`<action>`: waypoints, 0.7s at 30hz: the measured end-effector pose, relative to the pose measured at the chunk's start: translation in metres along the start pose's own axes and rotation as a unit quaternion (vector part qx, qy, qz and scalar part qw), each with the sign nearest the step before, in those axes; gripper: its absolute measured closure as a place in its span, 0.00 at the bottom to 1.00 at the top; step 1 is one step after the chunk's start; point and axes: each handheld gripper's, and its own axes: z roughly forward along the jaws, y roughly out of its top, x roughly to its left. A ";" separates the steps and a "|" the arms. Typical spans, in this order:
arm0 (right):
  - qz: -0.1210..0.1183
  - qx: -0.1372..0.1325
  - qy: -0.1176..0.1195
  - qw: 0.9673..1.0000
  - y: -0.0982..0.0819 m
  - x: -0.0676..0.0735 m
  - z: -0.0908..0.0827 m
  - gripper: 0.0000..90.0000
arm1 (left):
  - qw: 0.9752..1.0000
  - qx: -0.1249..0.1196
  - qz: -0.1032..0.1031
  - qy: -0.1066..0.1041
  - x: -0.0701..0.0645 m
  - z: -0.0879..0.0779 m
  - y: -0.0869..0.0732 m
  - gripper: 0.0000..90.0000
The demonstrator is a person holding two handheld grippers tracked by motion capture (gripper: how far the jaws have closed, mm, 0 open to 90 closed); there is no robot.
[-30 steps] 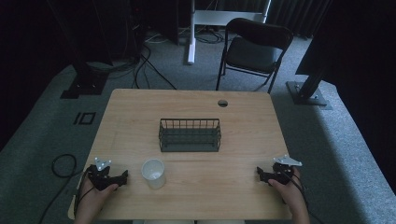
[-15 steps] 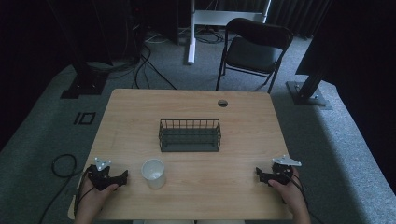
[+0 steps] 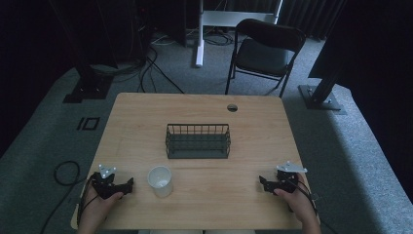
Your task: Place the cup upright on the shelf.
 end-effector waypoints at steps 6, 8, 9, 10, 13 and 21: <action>-0.012 0.000 0.012 1.000 0.006 0.008 0.002 0.14 | 1.000 0.000 0.000 0.000 0.000 0.000 0.000 0.02; -0.014 -0.004 0.016 1.000 0.008 0.012 0.002 0.14 | 1.000 0.000 0.000 0.000 0.000 0.000 0.000 0.02; -0.018 -0.006 0.018 1.000 0.009 0.013 0.002 0.14 | 1.000 0.000 0.000 0.000 0.000 0.000 0.000 0.02; -0.018 -0.006 0.018 1.000 0.009 0.013 0.002 0.14 | 1.000 0.000 0.000 0.000 0.000 0.000 0.000 0.02; -0.027 -0.012 0.024 0.999 0.013 0.020 0.004 0.15 | 1.000 0.000 0.000 0.000 0.000 0.000 0.000 0.02; -0.046 -0.028 0.046 0.997 0.024 0.037 0.005 0.15 | 1.000 0.000 0.000 0.000 0.000 0.000 0.000 0.02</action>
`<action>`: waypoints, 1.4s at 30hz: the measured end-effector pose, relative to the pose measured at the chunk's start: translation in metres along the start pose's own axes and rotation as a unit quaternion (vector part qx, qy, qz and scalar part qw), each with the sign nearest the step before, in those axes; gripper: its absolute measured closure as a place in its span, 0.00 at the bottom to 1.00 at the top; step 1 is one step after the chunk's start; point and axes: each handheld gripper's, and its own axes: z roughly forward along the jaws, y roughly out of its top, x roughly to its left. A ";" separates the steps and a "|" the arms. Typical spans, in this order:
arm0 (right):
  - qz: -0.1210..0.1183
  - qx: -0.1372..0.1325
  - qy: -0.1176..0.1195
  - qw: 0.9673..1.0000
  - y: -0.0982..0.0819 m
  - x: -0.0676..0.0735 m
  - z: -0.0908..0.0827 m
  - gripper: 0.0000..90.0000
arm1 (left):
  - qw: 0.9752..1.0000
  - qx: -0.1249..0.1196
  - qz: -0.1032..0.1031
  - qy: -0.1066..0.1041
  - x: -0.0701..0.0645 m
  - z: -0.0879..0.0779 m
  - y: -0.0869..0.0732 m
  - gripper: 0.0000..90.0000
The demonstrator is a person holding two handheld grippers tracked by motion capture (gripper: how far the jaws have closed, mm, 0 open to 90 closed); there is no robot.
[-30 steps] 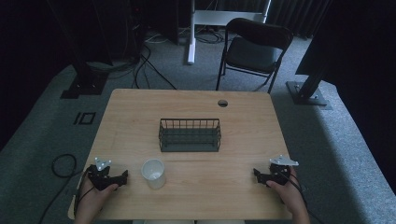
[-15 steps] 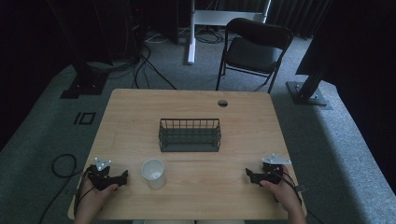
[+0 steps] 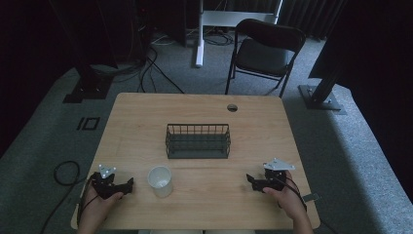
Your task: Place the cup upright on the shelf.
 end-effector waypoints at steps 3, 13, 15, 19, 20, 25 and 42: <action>-0.009 -0.003 0.009 1.000 0.004 0.006 0.001 0.15 | 1.000 0.000 0.000 0.000 0.000 0.000 0.000 0.02; -0.027 -0.015 0.036 0.999 0.014 0.023 0.003 0.15 | 1.000 0.000 0.000 0.000 0.000 0.000 0.000 0.02; -0.032 -0.016 0.041 0.999 0.016 0.027 0.005 0.15 | 1.000 0.000 0.000 0.000 0.000 0.000 0.000 0.02; -0.042 -0.016 0.050 0.998 0.019 0.034 0.007 0.15 | 1.000 0.000 0.000 0.000 0.000 0.000 0.000 0.02; -0.044 -0.016 0.050 0.998 0.019 0.036 0.008 0.15 | 1.000 0.000 0.000 0.000 0.000 0.000 0.000 0.02; -0.054 -0.017 0.062 0.996 0.022 0.044 0.011 0.15 | 1.000 0.000 0.000 0.000 0.000 0.000 0.000 0.02; -0.098 -0.024 0.115 0.988 0.035 0.077 0.017 0.15 | 1.000 0.000 0.000 0.000 0.000 0.000 0.000 0.02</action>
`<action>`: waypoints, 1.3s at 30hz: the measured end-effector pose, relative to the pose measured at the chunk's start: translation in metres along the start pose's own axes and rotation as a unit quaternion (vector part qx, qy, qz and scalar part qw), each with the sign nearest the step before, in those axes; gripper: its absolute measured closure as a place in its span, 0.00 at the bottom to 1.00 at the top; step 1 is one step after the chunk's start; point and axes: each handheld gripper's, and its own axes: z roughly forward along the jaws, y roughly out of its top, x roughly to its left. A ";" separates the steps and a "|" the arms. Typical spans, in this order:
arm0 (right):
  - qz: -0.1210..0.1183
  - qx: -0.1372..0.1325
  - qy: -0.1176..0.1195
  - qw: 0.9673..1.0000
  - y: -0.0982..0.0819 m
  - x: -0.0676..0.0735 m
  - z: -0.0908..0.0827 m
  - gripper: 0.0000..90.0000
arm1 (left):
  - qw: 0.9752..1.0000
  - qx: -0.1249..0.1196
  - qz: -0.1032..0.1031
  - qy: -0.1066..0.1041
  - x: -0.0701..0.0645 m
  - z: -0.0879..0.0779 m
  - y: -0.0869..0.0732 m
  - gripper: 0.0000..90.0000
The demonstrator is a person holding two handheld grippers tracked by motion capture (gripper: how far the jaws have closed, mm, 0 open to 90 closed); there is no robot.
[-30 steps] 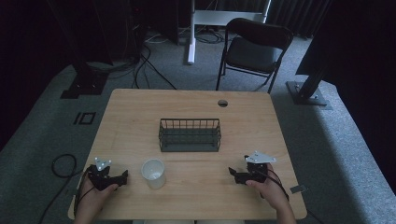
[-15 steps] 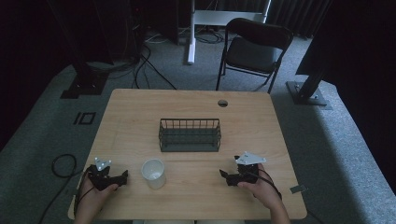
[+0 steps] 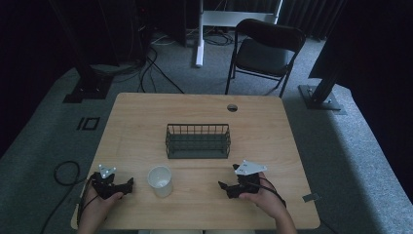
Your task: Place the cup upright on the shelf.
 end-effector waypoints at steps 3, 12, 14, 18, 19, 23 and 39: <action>-0.004 -0.006 0.010 1.000 0.004 0.005 0.003 0.15 | 1.000 0.000 0.000 0.000 0.000 0.000 0.000 0.02; -0.017 -0.005 0.035 0.999 0.012 0.020 0.015 0.15 | 1.000 0.000 0.000 0.000 0.000 0.000 0.000 0.02; -0.024 -0.005 0.041 0.999 0.014 0.025 0.018 0.15 | 1.000 0.000 0.000 0.000 0.000 0.000 0.000 0.02; -0.032 -0.010 0.051 0.998 0.018 0.032 0.024 0.15 | 1.000 0.000 0.000 0.000 0.000 0.000 0.000 0.02; -0.031 -0.012 0.054 0.998 0.019 0.034 0.025 0.15 | 1.000 0.000 0.000 0.000 0.000 0.000 0.000 0.02; -0.041 -0.015 0.063 0.997 0.023 0.041 0.030 0.15 | 1.000 0.000 0.000 0.000 0.000 0.000 0.000 0.02; -0.066 -0.018 0.098 0.993 0.038 0.065 0.051 0.15 | 1.000 0.000 0.000 0.000 0.000 0.000 0.000 0.02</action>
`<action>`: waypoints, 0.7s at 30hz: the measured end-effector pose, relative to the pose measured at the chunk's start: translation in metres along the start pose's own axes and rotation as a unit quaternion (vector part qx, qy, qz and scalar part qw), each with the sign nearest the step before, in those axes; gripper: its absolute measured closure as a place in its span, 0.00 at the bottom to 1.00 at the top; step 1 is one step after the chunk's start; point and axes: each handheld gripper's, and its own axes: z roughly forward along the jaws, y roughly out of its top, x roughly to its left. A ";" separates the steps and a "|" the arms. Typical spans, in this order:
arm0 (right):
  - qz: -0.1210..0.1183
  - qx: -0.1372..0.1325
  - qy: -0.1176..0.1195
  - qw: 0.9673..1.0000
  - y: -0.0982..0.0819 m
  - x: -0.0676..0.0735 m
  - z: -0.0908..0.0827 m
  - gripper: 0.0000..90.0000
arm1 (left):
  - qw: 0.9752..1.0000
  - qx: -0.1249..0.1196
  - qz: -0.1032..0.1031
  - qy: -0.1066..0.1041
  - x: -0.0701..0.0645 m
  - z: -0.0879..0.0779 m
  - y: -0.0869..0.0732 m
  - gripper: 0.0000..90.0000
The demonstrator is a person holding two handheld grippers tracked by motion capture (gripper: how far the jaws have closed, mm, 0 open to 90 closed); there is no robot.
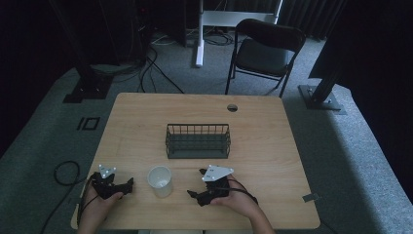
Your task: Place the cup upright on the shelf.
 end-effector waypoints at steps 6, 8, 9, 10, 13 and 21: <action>-0.013 -0.004 0.018 1.000 0.011 0.008 0.012 0.15 | 1.000 0.000 0.000 0.000 0.000 0.000 0.000 0.02; -0.018 -0.005 0.022 1.000 0.014 0.010 0.015 0.15 | 1.000 0.000 0.000 0.000 0.000 0.000 0.000 0.02; -0.021 -0.005 0.024 0.999 0.015 0.012 0.017 0.15 | 1.000 0.000 0.000 0.000 0.000 0.000 0.000 0.02; -0.023 -0.005 0.026 0.999 0.017 0.013 0.019 0.15 | 1.000 0.000 0.000 0.000 0.000 0.000 0.000 0.02; -0.027 -0.004 0.031 0.999 0.020 0.017 0.023 0.15 | 1.000 0.000 0.000 0.000 0.000 0.000 0.000 0.02; -0.038 -0.007 0.038 0.999 0.029 0.023 0.034 0.15 | 1.000 0.000 0.000 0.000 0.000 0.000 0.000 0.02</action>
